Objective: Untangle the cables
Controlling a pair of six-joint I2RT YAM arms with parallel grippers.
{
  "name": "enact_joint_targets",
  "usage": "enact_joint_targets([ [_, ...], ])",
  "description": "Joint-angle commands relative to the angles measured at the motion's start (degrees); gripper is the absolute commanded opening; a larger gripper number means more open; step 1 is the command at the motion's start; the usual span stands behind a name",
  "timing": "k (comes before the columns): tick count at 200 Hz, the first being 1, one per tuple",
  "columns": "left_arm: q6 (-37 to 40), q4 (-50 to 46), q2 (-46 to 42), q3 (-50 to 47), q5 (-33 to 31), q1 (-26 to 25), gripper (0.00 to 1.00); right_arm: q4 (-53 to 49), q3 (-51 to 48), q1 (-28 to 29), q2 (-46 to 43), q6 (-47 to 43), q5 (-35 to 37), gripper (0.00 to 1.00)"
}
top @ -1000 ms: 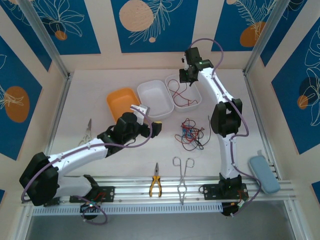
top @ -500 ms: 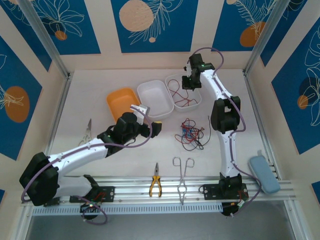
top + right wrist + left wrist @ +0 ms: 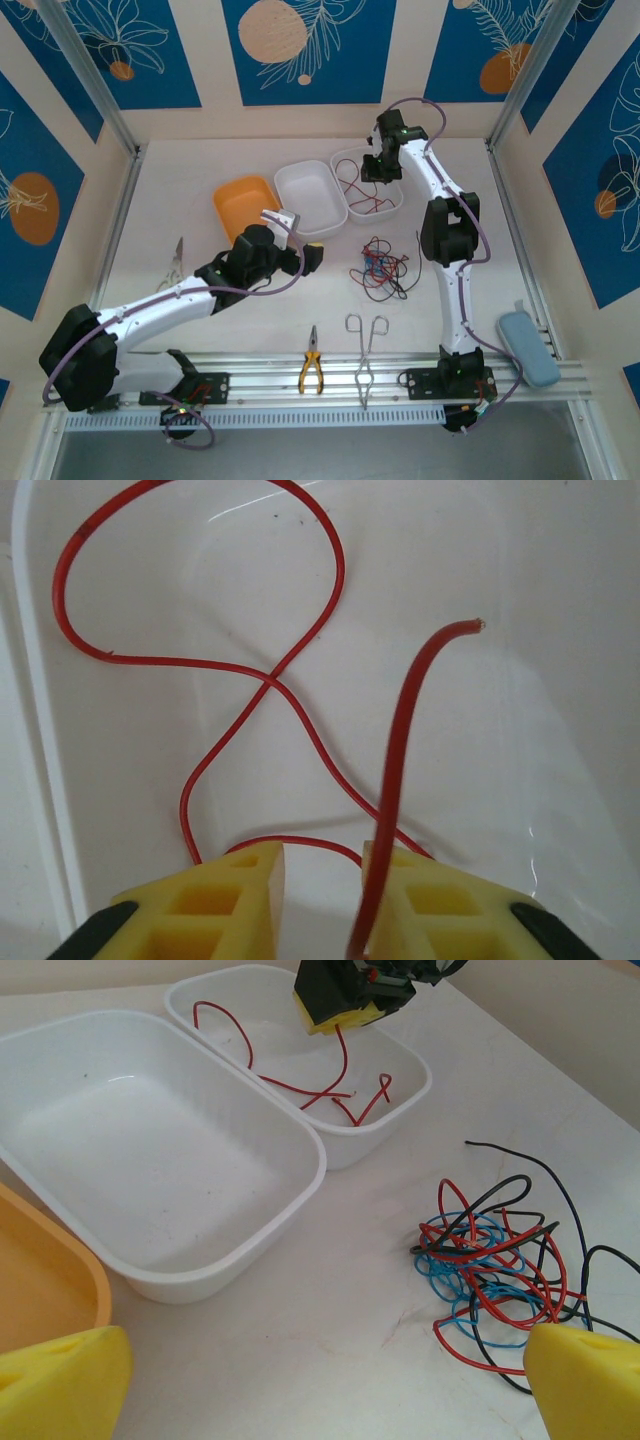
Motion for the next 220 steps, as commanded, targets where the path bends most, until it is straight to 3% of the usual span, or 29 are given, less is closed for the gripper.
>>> enact_joint_targets([
  [1,-0.5,-0.1,-0.3,-0.1,0.2,0.5,1.0,-1.8,2.6,0.6,-2.0,1.6,-0.7,0.31],
  [75,-1.2,0.6,-0.2,-0.3,0.8,0.5,1.0,-4.1,1.8,-0.1,-7.3,5.1,0.4,0.32],
  [166,-0.8,-0.5,-1.3,-0.4,0.5,0.5,1.0,-5.9,3.4,0.4,-3.7,6.8,3.8,0.28],
  [220,-0.6,-3.0,0.6,2.4,1.7,0.5,1.0,-5.3,-3.1,1.6,-12.3,10.7,6.4,0.34],
])
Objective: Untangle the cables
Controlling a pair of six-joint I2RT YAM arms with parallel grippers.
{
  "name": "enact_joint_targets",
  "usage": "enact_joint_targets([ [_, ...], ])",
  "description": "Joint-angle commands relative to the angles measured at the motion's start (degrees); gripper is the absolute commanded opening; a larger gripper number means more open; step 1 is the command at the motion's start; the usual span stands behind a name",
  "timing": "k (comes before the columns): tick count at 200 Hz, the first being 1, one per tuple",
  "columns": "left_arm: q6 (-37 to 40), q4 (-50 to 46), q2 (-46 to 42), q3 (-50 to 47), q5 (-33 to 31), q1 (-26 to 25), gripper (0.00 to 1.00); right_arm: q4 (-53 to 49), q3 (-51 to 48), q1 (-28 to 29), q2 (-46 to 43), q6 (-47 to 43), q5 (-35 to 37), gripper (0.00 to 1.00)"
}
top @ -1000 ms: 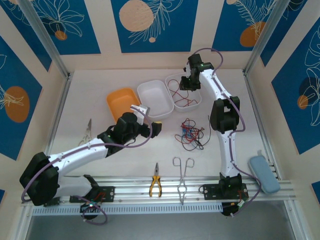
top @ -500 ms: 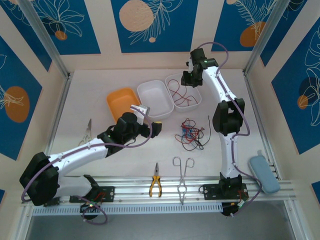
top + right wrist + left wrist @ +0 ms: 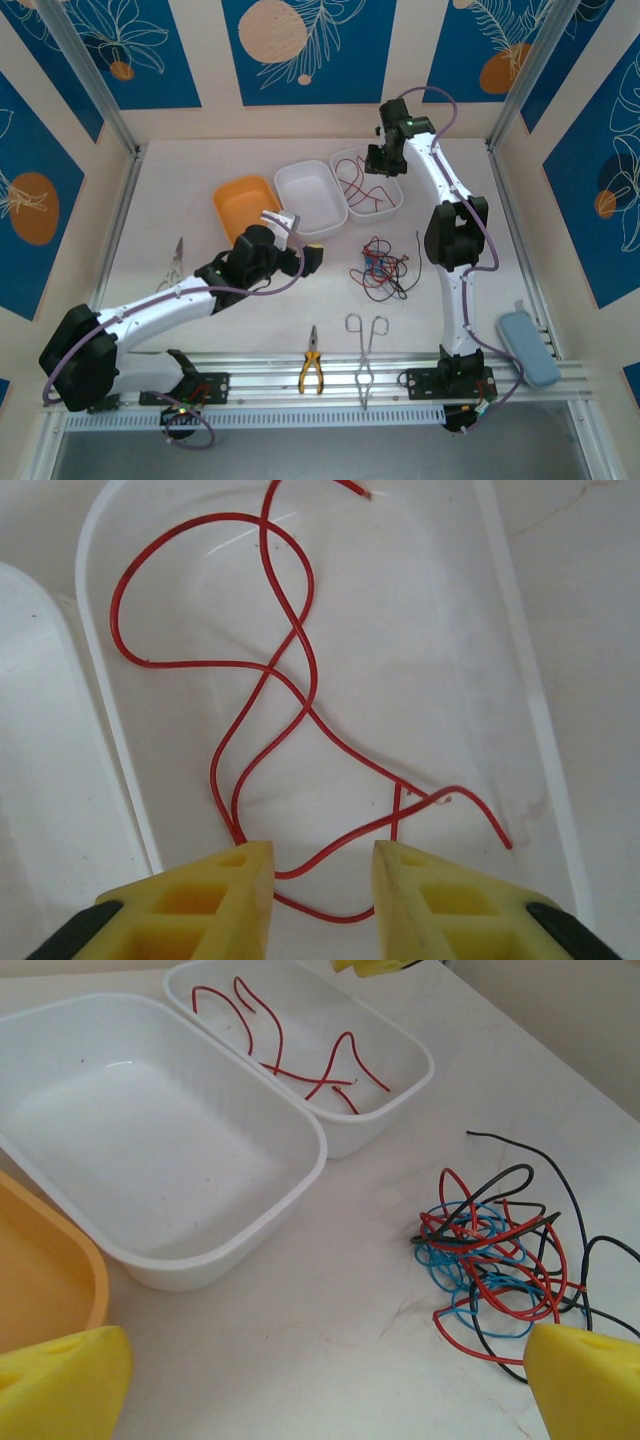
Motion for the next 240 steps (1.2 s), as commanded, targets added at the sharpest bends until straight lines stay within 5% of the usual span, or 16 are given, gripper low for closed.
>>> enact_joint_targets([
  [1,0.0,-1.6,0.7,2.5,1.3,0.4,1.0,-0.6,-3.6,1.0,-6.9,3.1,1.7,0.35],
  [70,-1.0,-0.8,8.7,8.9,9.3,0.5,0.93,7.0,-31.5,1.2,-29.5,9.6,0.7,0.37],
  [144,1.1,0.5,27.5,23.0,21.0,-1.0,0.83,9.7,-54.2,-1.8,-48.2,14.8,-0.4,0.52],
  [149,1.6,0.2,28.8,24.3,21.1,-1.2,0.82,9.8,-55.3,-1.9,-49.3,15.2,0.0,0.7],
  [152,1.8,0.0,29.5,24.9,21.2,-1.4,0.82,10.0,-56.0,-2.0,-50.0,15.4,0.1,0.93],
  [155,2.2,-0.2,29.9,25.5,21.2,-1.6,0.82,10.1,-56.6,-2.1,-50.6,15.6,0.4,1.0],
  [240,11.9,-11.0,44.2,43.1,23.4,-3.9,0.71,12.9,-68.9,-7.3,-69.7,21.7,5.7,0.99],
])
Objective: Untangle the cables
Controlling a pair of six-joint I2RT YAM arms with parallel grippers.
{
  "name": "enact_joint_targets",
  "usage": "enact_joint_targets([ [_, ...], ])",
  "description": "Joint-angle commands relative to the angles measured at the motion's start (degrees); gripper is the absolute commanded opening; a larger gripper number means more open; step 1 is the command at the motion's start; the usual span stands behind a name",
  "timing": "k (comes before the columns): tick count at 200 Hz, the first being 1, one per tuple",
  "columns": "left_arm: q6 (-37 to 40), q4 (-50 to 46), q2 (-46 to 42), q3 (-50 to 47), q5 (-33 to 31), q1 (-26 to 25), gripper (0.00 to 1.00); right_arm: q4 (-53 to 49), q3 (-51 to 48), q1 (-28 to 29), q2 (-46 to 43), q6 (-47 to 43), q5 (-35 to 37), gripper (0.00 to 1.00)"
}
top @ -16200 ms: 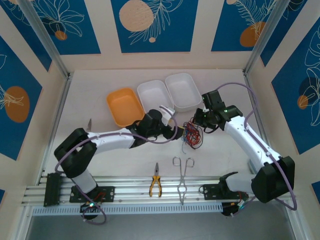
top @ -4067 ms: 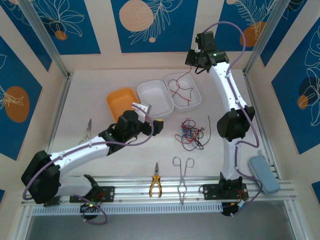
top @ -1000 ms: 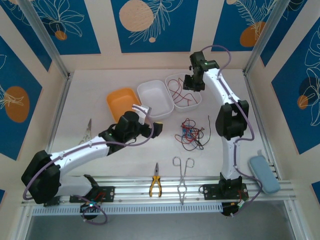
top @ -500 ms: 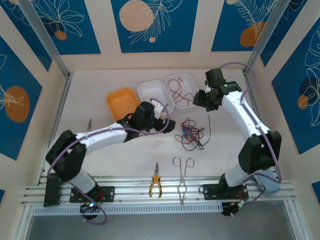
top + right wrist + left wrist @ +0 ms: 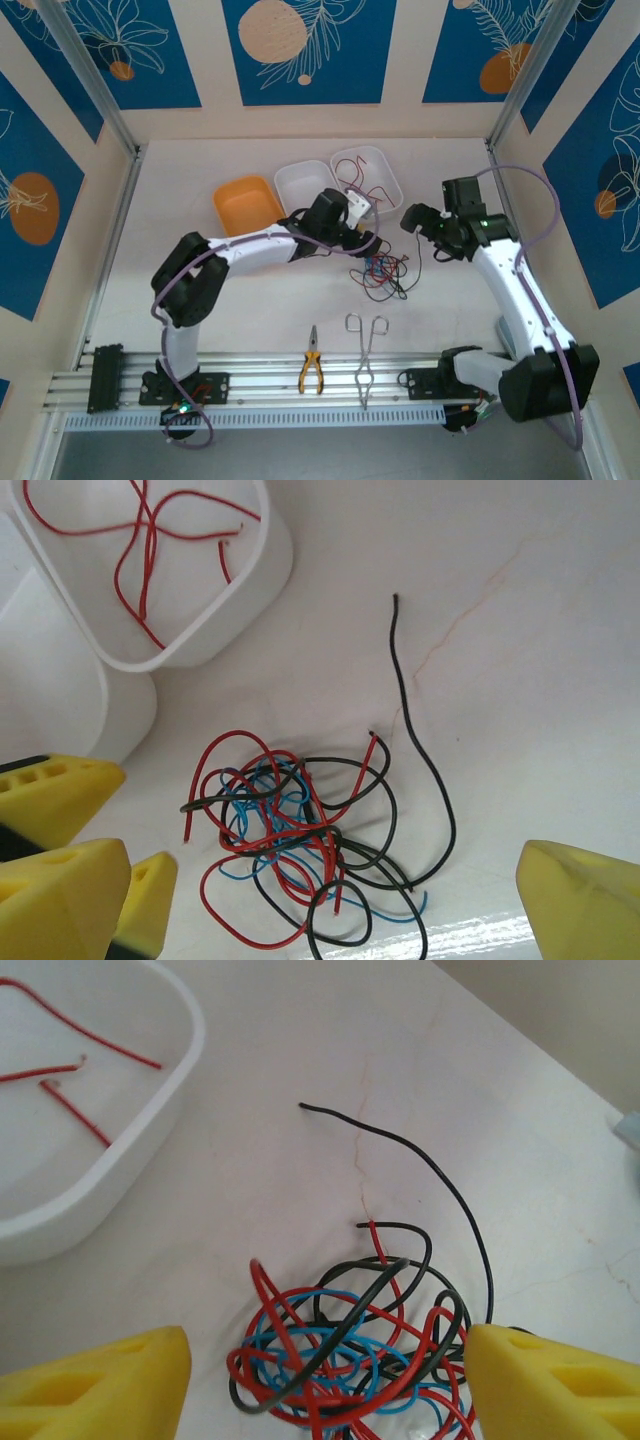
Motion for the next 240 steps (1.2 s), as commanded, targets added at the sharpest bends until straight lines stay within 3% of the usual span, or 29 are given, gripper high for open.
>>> enact_joint_targets([
  [1,4.8,-5.2,3.1,5.1,2.1,-0.9,0.71,0.3,-0.7,-1.9,-3.1,2.7,1.8,0.99],
  [31,6.8,-8.9,7.0,10.5,2.8,-1.6,0.65,-3.3,0.5,-4.9,-2.6,2.8,2.3,0.99],
  [70,7.2,-10.3,8.5,12.3,3.6,-2.5,0.58,0.3,-1.7,-5.8,-2.1,1.5,-4.1,0.99],
  [108,6.6,-9.4,6.5,9.2,3.5,-2.7,0.32,3.3,-3.5,-7.1,-1.5,2.6,-7.6,1.0],
  [134,4.8,-6.1,3.3,4.7,3.2,-2.7,0.19,3.9,-3.8,-7.4,0.1,2.7,-10.9,0.86],
  [155,2.4,-3.2,1.1,1.2,2.7,-2.6,0.11,4.7,-4.3,-7.5,2.1,1.9,-15.1,0.69],
  [184,-1.6,1.2,-1.7,-3.3,2.4,-2.6,0.09,4.6,-4.6,-7.0,5.5,1.3,-21.1,0.5],
  [240,-4.7,4.6,-4.3,-7.6,1.4,-2.5,0.05,4.8,-6.6,-5.2,11.4,-0.1,-24.8,0.41],
])
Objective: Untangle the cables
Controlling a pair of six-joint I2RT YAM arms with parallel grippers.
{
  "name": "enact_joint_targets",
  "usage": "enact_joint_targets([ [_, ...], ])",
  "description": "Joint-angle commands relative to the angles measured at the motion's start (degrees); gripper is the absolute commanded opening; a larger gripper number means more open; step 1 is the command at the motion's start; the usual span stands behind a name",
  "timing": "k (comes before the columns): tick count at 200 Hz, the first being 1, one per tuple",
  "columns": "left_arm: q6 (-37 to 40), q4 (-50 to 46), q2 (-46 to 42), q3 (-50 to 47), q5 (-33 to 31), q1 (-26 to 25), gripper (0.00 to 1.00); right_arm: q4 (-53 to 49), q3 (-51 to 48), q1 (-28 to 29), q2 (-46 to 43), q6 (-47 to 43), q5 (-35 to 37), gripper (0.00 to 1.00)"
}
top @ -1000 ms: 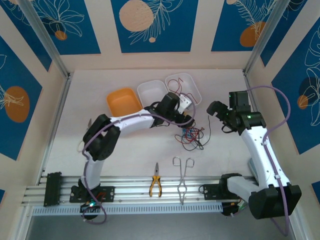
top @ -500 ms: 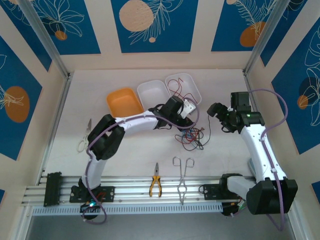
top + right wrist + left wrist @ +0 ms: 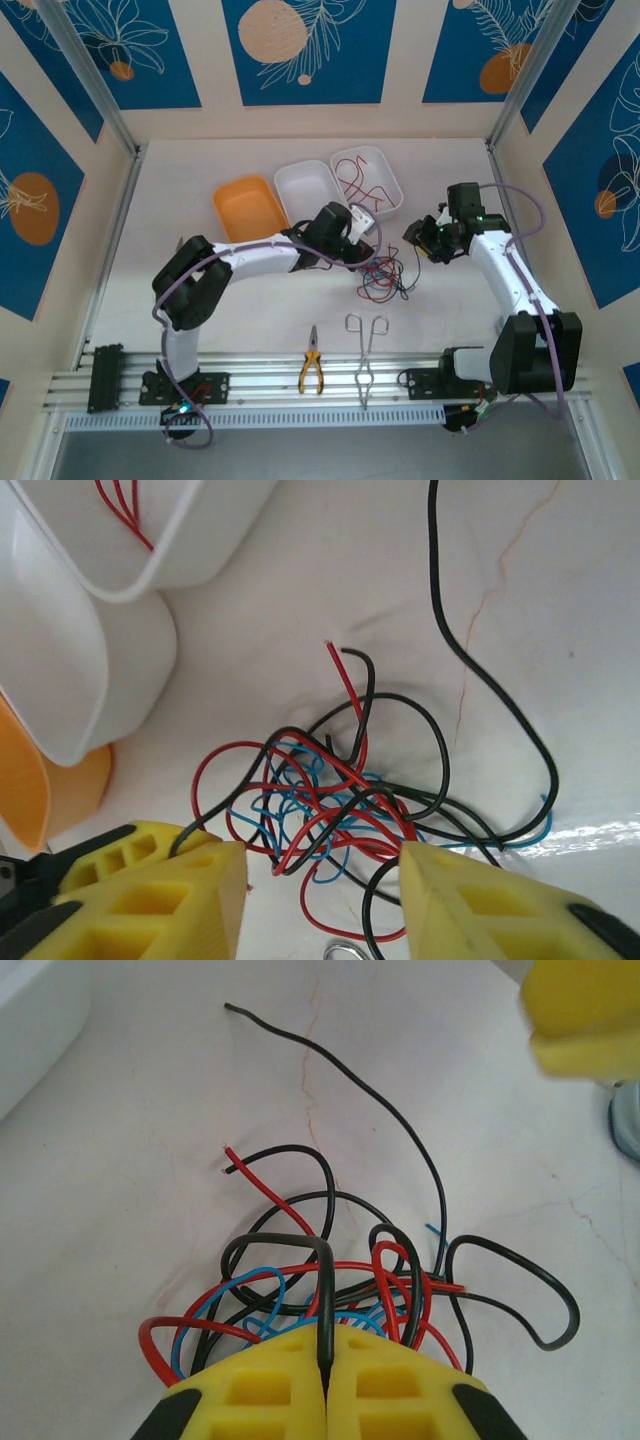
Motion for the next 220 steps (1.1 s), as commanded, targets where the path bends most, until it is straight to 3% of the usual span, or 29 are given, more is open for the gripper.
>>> enact_joint_targets([
  [1,-1.9,2.9,-2.7,-1.4,-0.8,-0.1,0.05,-0.1,-1.0,0.8,1.9,-1.5,-4.2,0.4],
  [75,-5.3,2.8,-4.7,-3.3,-4.6,0.4,0.01,-1.8,-0.2,3.4,5.1,-0.9,-4.1,0.29],
  [130,-11.2,1.6,-7.1,-4.9,-7.4,0.7,0.0,-6.0,6.1,12.9,2.2,3.2,3.0,0.27],
  [164,-14.5,3.7,-8.8,-8.0,-8.5,0.8,0.0,-3.3,5.6,18.5,1.3,7.8,4.6,0.24],
  [220,-15.6,6.5,-9.7,-11.0,-8.5,0.8,0.0,1.2,3.3,20.1,4.4,11.0,6.5,0.23],
])
